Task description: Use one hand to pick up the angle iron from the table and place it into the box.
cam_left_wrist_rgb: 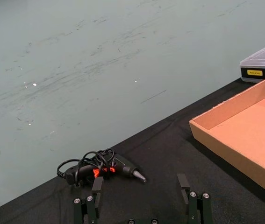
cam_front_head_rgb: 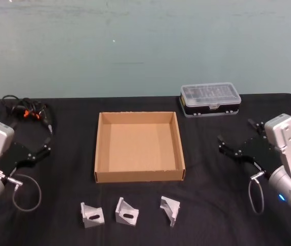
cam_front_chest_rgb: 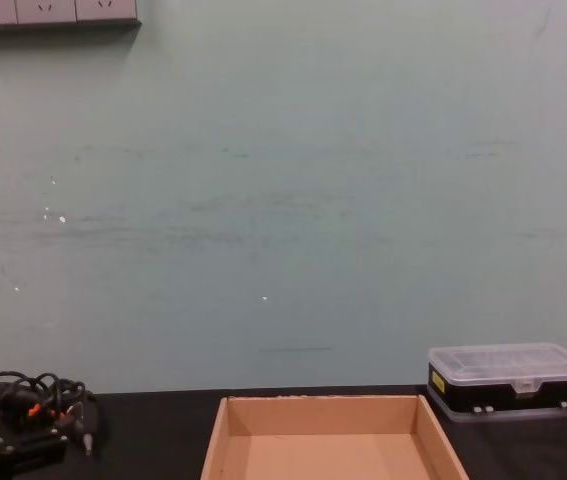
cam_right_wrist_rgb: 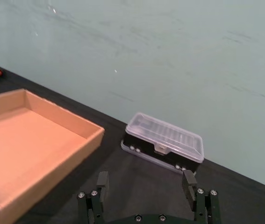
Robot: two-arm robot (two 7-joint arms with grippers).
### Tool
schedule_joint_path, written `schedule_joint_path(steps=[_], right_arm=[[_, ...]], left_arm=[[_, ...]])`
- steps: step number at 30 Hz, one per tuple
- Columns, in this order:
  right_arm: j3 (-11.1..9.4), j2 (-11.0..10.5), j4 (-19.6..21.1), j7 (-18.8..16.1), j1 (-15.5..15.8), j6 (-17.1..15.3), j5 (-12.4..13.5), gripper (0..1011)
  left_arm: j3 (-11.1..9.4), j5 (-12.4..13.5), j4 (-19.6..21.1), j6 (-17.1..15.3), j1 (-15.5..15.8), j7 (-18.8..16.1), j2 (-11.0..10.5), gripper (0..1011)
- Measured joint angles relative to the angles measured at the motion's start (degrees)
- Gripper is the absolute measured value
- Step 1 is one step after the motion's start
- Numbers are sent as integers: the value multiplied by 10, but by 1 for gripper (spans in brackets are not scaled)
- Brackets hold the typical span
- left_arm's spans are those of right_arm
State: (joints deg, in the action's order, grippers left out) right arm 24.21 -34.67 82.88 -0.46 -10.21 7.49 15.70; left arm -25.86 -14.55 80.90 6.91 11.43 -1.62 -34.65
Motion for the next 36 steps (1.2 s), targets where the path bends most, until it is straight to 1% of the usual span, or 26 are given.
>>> schedule_joint_path(steps=[4,5,7,8,9,10,11,12,13,14,16,17,18,19,21,23,24,28,29,31,32,36], right_arm=[[-13,-6,22,-23,10,-1,19,1000],[-18,-9,31,-36,14,-4,29,1000],[-22,-14,39,-49,18,-9,38,1000],[-25,-21,48,-66,22,-16,48,1000],[-25,-21,48,-66,22,-16,48,1000],[-27,-29,58,-85,25,-24,57,1000],[-29,-33,62,-95,27,-27,61,1000],[-30,-42,71,-116,30,-34,70,1000],[-30,-46,75,-127,31,-38,74,1000],[-31,-56,84,-150,34,-45,81,1000],[-30,-67,92,-173,37,-51,88,1000],[-28,-79,101,-200,39,-57,94,1000],[-26,-84,105,-212,39,-60,96,1000],[-26,-84,105,-212,39,-60,96,1000],[-16,-105,118,-267,40,-69,100,1000],[-10,-113,123,-294,39,-71,100,1000],[-3,-120,127,-318,38,-71,100,1000],[11,-131,131,-370,33,-67,95,1000],[19,-134,132,-388,31,-64,90,1000],[26,-134,132,-398,29,-64,84,1000],[33,-131,132,-402,26,-67,74,1000],[50,-119,125,-405,16,-78,55,1000]], left_arm=[[0,0,0,0,0,0,0,1000],[0,0,0,0,0,0,0,1000],[0,0,0,0,0,0,0,1000],[0,0,0,0,0,0,0,1000],[0,0,0,0,0,0,0,1000],[0,0,0,0,0,0,0,1000],[0,0,0,0,0,0,0,1000],[0,0,0,0,0,0,0,1000],[0,0,0,0,0,0,0,1000],[0,0,0,0,0,0,0,1000],[0,0,0,0,0,0,0,1000],[0,0,0,0,0,0,0,1000],[0,0,0,0,0,0,0,1000],[0,0,0,0,0,0,0,1000],[0,0,0,0,0,0,0,1000],[0,0,0,0,0,0,0,1000],[0,0,0,0,0,0,0,1000],[0,0,0,0,0,0,0,1000],[0,0,0,0,0,0,0,1000],[0,0,0,0,0,0,0,1000],[0,0,0,0,0,0,0,1000],[0,0,0,0,0,0,0,1000]])
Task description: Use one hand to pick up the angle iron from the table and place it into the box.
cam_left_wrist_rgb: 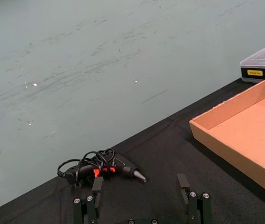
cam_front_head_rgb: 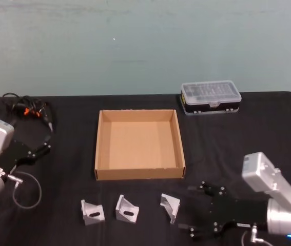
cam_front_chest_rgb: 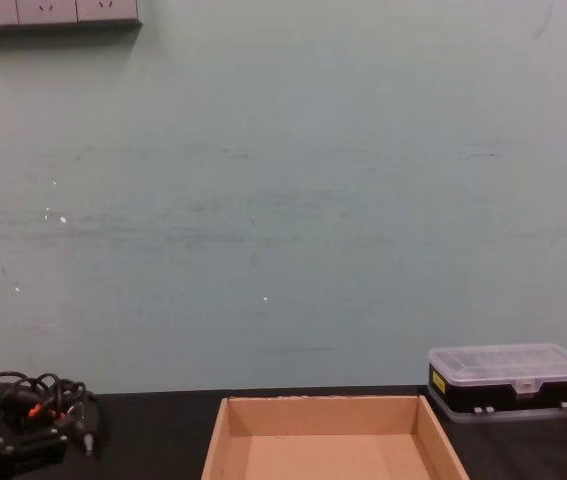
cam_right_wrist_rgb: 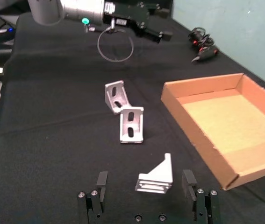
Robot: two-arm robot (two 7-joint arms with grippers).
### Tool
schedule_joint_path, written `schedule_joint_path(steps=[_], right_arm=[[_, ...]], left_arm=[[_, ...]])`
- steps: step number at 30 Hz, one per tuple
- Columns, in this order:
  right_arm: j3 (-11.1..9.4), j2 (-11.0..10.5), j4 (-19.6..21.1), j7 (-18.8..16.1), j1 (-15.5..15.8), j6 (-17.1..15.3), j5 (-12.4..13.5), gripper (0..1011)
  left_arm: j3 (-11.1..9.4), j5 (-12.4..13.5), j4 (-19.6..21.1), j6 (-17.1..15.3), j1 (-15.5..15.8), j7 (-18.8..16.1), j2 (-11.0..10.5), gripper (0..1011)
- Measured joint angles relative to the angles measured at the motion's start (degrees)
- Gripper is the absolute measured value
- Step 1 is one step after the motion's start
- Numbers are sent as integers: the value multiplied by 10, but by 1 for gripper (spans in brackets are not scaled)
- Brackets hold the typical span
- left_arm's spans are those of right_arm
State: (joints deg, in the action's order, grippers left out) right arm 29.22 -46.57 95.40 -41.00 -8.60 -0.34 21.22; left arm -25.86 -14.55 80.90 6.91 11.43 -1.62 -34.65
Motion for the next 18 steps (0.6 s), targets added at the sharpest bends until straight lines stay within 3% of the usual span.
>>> schedule_joint_path(steps=[9,18], right_arm=[[27,32,-24,7,-24,-25,-36,1000],[39,59,-45,20,-42,-58,-52,1000]], left_arm=[[0,0,0,0,0,0,0,1000],[0,0,0,0,0,0,0,1000]])
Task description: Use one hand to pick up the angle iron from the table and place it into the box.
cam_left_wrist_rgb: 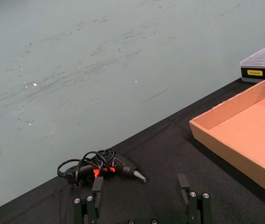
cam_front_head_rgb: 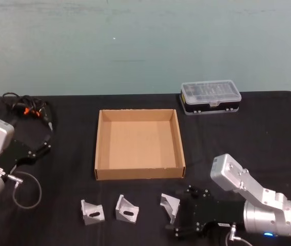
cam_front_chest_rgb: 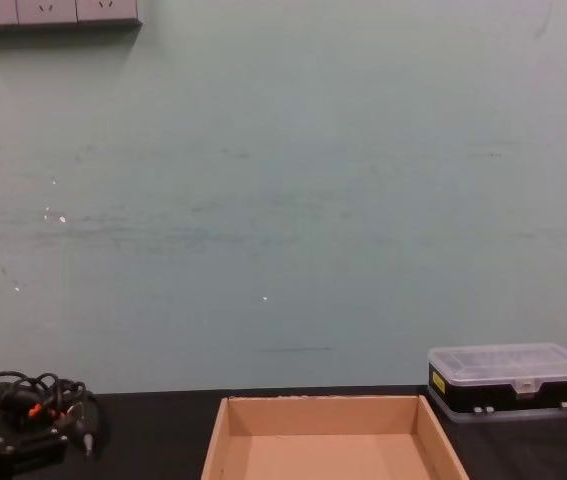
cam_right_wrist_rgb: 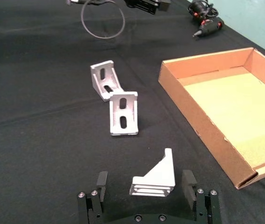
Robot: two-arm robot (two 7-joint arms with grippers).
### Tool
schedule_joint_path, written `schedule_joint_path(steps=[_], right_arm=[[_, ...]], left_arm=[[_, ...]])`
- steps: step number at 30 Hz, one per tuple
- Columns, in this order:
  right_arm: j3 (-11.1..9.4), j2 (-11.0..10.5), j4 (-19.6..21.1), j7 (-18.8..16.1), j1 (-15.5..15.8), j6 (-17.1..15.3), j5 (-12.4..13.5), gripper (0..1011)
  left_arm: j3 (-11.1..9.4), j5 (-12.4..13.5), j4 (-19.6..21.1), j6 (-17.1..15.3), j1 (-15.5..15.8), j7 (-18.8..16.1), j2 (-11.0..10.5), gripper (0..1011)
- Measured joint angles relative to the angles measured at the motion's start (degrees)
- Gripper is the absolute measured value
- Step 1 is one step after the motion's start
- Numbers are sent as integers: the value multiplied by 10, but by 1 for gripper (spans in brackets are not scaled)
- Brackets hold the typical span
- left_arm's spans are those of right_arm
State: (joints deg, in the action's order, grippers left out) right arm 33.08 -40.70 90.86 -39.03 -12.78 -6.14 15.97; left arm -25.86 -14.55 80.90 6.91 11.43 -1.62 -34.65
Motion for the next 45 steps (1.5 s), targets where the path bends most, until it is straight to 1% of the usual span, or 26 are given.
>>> schedule_joint_path(steps=[8,13,22,23,25,27,29,30,33,34,35,36,37,39,45], right_arm=[[7,19,-17,2,-14,-27,-1,1000],[9,27,-24,8,-18,-36,-1,1000],[9,26,-23,7,-17,-35,-1,996],[9,25,-22,7,-17,-35,-1,965],[8,25,-22,7,-17,-35,-1,946],[8,25,-22,7,-17,-34,-1,883],[8,25,-22,7,-17,-34,-1,849],[8,25,-21,7,-17,-34,-1,795],[8,25,-21,7,-17,-33,-1,741],[8,24,-21,7,-17,-33,-1,682],[8,24,-21,6,-17,-33,-1,650],[8,24,-21,6,-17,-33,-1,650],[8,24,-21,6,-17,-33,-1,582],[8,24,-21,6,-16,-33,-1,541],[8,24,-21,6,-16,-33,-1,539]], left_arm=[[0,0,0,0,0,0,0,1000],[0,0,0,0,0,0,0,1000],[0,0,0,0,0,0,0,1000],[0,0,0,0,0,0,0,1000],[0,0,0,0,0,0,0,1000],[0,0,0,0,0,0,0,1000],[0,0,0,0,0,0,0,1000],[0,0,0,0,0,0,0,1000],[0,0,0,0,0,0,0,1000],[0,0,0,0,0,0,0,1000],[0,0,0,0,0,0,0,1000],[0,0,0,0,0,0,0,1000],[0,0,0,0,0,0,0,1000],[0,0,0,0,0,0,0,1000],[0,0,0,0,0,0,0,1000]])
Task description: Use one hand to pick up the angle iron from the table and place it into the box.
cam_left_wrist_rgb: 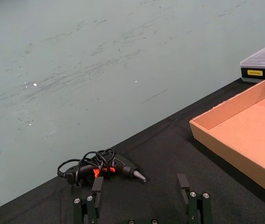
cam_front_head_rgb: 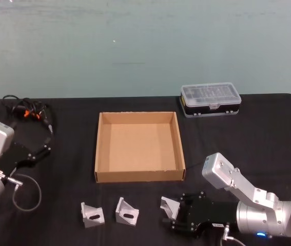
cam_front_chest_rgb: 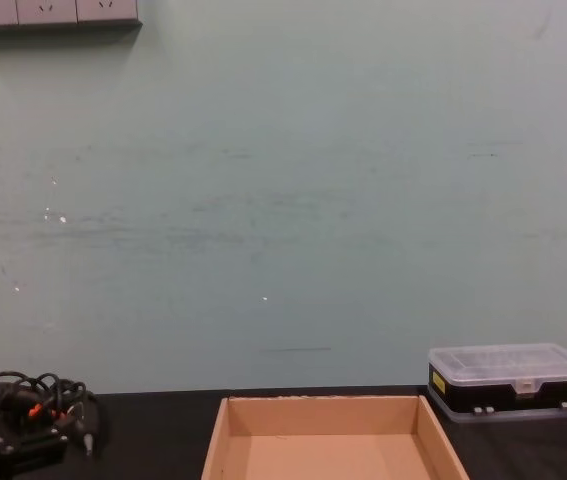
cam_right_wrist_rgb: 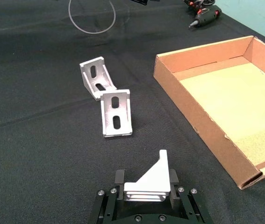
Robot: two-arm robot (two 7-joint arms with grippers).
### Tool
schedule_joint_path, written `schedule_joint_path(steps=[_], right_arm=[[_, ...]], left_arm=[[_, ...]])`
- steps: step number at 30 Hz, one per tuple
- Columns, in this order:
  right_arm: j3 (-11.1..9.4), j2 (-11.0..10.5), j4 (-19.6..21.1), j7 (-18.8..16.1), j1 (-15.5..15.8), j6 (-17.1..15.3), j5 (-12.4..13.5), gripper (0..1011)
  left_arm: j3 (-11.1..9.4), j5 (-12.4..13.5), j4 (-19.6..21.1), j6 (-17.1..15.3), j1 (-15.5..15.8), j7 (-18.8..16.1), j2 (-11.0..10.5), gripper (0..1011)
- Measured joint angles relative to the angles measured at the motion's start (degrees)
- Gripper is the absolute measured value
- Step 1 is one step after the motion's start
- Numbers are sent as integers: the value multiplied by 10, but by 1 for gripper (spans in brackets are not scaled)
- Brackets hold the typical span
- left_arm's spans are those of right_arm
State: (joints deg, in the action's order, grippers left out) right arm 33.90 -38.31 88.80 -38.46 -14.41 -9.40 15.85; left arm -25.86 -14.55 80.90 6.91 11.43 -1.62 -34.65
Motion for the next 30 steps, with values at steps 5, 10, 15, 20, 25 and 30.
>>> schedule_joint_path(steps=[5,10,15,20,25,30], right_arm=[[-1,-1,1,-1,1,4,1,539],[-20,-6,18,-1,14,36,20,539],[-43,-14,48,0,24,56,46,539],[-55,-13,64,7,19,59,59,539],[-64,8,71,47,-3,33,55,539],[-62,40,60,77,-45,-7,42,539]], left_arm=[[0,0,0,0,0,0,0,1000],[0,0,0,0,0,0,0,1000],[0,0,0,0,0,0,0,1000],[0,0,0,0,0,0,0,1000],[0,0,0,0,0,0,0,1000],[0,0,0,0,0,0,0,1000]])
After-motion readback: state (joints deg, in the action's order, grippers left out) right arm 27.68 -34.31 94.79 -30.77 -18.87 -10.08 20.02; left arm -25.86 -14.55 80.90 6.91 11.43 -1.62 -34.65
